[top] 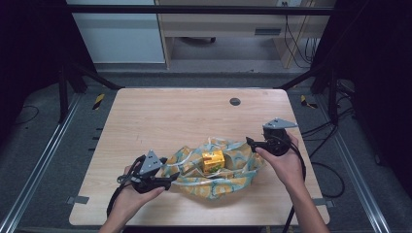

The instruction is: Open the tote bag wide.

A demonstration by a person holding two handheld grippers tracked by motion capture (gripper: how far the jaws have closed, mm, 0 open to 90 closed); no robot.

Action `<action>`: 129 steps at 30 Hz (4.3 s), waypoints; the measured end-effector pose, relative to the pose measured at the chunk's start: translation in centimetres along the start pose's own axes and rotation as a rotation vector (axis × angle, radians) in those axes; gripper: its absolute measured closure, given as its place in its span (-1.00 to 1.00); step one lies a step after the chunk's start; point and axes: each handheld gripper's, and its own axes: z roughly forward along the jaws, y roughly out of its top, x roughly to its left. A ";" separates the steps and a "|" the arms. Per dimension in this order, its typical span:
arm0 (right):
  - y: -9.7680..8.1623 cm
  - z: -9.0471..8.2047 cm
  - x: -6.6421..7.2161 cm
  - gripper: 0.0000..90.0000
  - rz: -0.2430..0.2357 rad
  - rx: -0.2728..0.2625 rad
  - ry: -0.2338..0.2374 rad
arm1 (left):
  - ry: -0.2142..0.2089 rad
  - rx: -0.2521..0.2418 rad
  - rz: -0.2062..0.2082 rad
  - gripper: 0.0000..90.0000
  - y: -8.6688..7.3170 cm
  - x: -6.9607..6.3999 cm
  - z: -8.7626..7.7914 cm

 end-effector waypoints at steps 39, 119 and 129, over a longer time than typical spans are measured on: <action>-7.4 -0.9 6.2 -0.53 0.092 0.132 0.070 | -0.109 0.187 0.131 0.81 3.8 -0.4 7.9; -10.5 0.5 4.1 1.00 -0.045 0.288 0.131 | 0.062 0.142 -0.064 1.00 0.6 7.0 10.1; -10.5 0.5 4.2 1.00 -0.037 0.288 0.130 | 0.072 0.149 -0.071 1.00 0.3 7.6 10.0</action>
